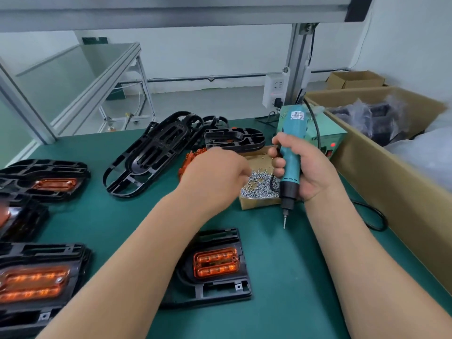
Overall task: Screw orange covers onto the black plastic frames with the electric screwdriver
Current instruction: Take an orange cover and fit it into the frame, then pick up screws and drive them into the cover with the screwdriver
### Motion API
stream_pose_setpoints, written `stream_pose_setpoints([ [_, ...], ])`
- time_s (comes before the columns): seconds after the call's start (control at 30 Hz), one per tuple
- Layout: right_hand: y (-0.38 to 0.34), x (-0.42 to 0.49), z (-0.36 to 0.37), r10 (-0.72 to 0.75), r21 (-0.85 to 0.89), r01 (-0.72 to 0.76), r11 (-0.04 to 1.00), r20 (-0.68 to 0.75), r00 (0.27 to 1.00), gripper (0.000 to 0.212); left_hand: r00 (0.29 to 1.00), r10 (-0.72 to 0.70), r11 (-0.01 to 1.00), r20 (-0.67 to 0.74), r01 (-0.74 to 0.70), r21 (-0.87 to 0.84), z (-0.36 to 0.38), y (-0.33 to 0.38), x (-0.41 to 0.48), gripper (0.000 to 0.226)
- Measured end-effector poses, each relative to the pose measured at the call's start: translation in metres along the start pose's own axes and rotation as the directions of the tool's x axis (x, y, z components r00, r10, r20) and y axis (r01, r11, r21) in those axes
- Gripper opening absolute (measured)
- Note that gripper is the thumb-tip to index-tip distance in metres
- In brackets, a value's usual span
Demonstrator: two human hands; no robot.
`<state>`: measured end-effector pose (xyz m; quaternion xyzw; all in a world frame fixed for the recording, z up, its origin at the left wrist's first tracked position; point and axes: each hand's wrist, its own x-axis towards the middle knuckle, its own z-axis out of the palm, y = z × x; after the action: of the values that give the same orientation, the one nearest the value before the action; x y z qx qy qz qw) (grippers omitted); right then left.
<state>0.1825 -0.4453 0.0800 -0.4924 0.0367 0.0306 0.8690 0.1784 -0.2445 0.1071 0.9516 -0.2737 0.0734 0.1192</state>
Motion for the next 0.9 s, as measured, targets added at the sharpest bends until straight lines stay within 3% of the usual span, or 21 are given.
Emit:
stream_pose_setpoints([
  [0.13, 0.002, 0.001, 0.000, -0.018, 0.010, 0.018, 1.000, -0.002, 1.000, 0.011, 0.974, 0.111, 0.956, 0.196, -0.159, 0.247, 0.017, 0.011, 0.031, 0.018],
  [0.27, 0.003, 0.003, 0.000, -0.029, -0.005, 0.029, 1.000, -0.007, 1.000, 0.012, 0.947, 0.087, 0.958, 0.308, -0.165, 0.236, 0.024, 0.013, 0.044, 0.013],
  [0.47, 0.003, 0.003, 0.000, -0.052, 0.005, 0.052, 0.999, -0.014, 0.999, 0.015, 0.950, 0.067, 0.993, 0.305, -0.094, 0.076, 0.029, 0.008, 0.041, 0.008],
  [0.73, 0.005, 0.004, 0.002, -0.091, 0.023, 0.091, 0.996, -0.009, 0.996, 0.042, 0.975, 0.071, 0.996, 0.211, -0.056, -0.075, 0.035, 0.000, 0.029, 0.008],
  [0.9, 0.006, 0.006, 0.000, -0.118, 0.034, 0.119, 0.992, -0.031, 0.993, 0.042, 0.990, 0.033, 0.989, 0.136, -0.012, -0.147, 0.035, -0.001, 0.027, 0.008],
])
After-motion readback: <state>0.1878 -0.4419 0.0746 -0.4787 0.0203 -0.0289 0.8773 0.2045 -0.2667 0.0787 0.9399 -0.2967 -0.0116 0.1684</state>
